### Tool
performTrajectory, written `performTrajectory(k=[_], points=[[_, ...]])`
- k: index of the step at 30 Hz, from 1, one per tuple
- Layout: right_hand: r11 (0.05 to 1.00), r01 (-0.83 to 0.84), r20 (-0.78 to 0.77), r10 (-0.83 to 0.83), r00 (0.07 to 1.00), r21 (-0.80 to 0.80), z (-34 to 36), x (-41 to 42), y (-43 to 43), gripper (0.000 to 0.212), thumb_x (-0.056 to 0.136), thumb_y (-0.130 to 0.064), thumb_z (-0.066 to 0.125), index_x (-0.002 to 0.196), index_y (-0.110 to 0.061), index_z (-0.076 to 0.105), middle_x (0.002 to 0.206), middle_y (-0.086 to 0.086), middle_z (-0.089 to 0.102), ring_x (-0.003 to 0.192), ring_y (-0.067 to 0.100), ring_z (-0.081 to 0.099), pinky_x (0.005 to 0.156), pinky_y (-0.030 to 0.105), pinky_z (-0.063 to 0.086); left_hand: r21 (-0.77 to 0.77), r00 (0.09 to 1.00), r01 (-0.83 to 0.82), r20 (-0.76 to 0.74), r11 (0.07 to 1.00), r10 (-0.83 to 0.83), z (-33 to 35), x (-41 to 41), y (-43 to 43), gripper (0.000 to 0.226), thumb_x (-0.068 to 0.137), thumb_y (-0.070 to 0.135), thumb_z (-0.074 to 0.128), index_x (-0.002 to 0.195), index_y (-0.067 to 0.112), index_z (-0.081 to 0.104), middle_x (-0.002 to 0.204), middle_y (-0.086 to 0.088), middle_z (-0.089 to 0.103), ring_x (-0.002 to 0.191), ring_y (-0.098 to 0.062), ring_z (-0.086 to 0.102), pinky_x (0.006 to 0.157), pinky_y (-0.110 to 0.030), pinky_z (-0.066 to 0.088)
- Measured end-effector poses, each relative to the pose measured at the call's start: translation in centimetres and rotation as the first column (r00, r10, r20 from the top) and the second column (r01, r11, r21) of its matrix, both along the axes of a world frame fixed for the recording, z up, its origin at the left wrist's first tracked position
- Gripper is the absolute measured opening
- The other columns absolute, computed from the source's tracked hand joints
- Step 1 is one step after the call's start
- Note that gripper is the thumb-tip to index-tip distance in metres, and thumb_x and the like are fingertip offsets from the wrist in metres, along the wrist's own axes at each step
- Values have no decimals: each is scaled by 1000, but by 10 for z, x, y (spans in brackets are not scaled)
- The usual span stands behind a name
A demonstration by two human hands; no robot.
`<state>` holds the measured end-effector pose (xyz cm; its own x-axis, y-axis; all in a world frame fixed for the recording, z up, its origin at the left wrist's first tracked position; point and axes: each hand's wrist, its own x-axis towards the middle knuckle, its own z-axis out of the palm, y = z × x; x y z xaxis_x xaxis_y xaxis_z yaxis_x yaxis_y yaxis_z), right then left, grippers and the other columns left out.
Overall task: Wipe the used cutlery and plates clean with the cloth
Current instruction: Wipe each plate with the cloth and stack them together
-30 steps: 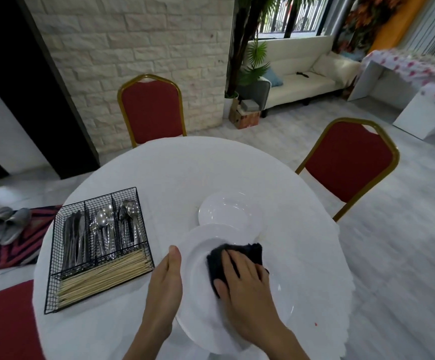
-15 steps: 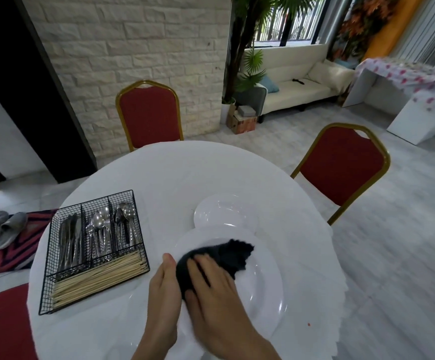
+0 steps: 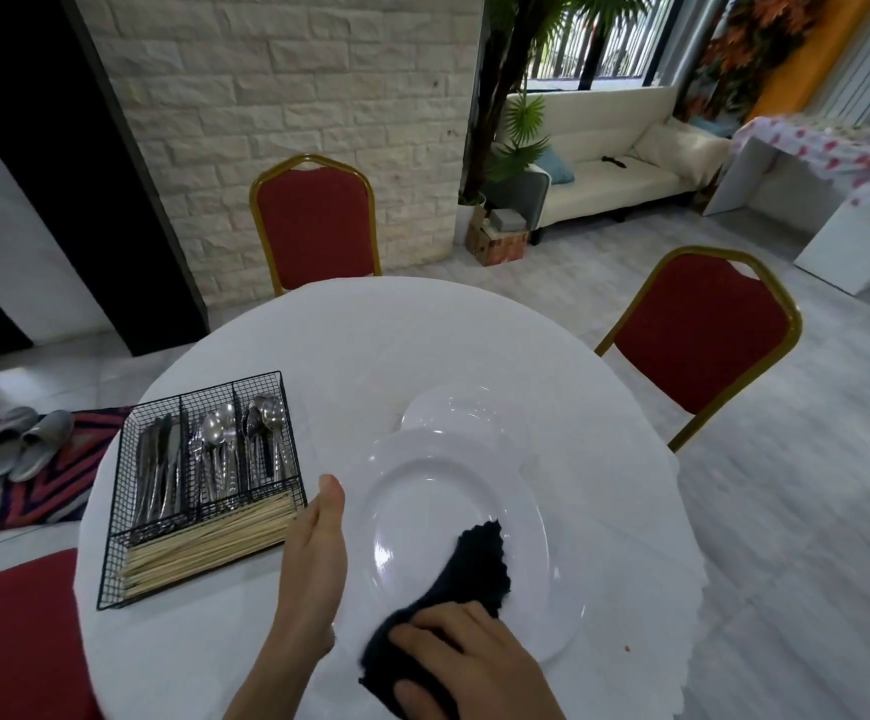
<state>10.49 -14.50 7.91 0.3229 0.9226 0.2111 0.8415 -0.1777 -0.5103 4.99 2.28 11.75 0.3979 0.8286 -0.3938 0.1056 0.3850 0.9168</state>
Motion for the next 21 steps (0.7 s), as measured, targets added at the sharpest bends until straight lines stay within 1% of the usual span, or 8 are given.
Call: performTrajectory(k=[2, 4, 6, 8, 12, 15, 18, 21], points=[[1000, 5, -15, -5, 1000, 18, 5, 2, 8, 36, 88, -50, 59, 124, -43, 61, 121, -26, 59, 108, -2, 57, 88, 14, 49, 7, 1000, 9, 1, 1000, -9, -3, 6, -10, 55, 101, 54, 41, 139, 17, 56, 140, 8, 56, 133, -14, 47, 108, -34, 34], [1000, 22, -13, -21, 1000, 18, 7, 12, 20, 43, 98, -47, 47, 140, -37, 51, 138, -20, 51, 127, 3, 47, 104, 19, 40, 7, 997, 71, -14, 997, -71, -4, 14, -20, 46, 102, 50, 42, 109, 15, 71, 105, 13, 73, 109, -14, 64, 92, -31, 47], [993, 117, 52, -115, 992, -31, 6, 32, 29, 49, 101, -45, 40, 148, -30, 44, 149, -11, 45, 137, 11, 40, 113, 28, 32, -25, 992, 125, -28, 992, -125, -5, 18, -26, 44, 104, 48, 39, 86, 20, 68, 70, 20, 73, 80, -3, 68, 72, -25, 48], [957, 270, 197, -247, 949, -101, 2, 53, 30, 51, 100, -44, 38, 147, -25, 48, 149, -3, 49, 136, 18, 46, 111, 40, 39, -5, 990, 142, -14, 990, -142, -2, 17, -28, 37, 106, 44, 36, 79, 34, 59, 57, 30, 65, 61, 15, 60, 65, -18, 40], [883, 417, 296, -347, 890, -216, -15, 58, 9, 50, 91, -46, 44, 129, -22, 66, 125, -1, 66, 110, 25, 64, 87, 45, 52, 48, 994, 112, -23, 993, -111, 11, 14, -14, 37, 106, 44, 37, 72, 38, 51, 62, 24, 60, 65, 13, 49, 68, -20, 40], [891, 412, 361, -327, 874, -191, -31, 25, -7, 50, 78, -50, 52, 106, -17, 77, 97, 6, 70, 83, 30, 63, 65, 42, 56, 98, 995, 93, -39, 991, -89, 5, 10, -6, 40, 104, 48, 38, 70, 35, 54, 57, 23, 63, 65, 6, 49, 63, -20, 38], [916, 310, 211, -261, 942, -254, -26, -10, -9, 32, 63, -47, 59, 76, -21, 71, 73, 3, 58, 62, 25, 56, 48, 30, 51, 91, 996, 88, -34, 992, -85, 0, 8, -11, 41, 103, 50, 41, 67, 32, 49, 63, 12, 52, 62, 1, 43, 62, -22, 34], [937, 277, 50, -273, 961, -211, -9, -19, -9, 19, 59, -44, 57, 63, -26, 61, 68, -6, 49, 56, 13, 55, 43, 18, 41, 70, 991, 127, -60, 989, -123, -10, 8, -19, 49, 99, 59, 41, 72, 23, 59, 70, 9, 62, 70, -10, 57, 70, -30, 44]])
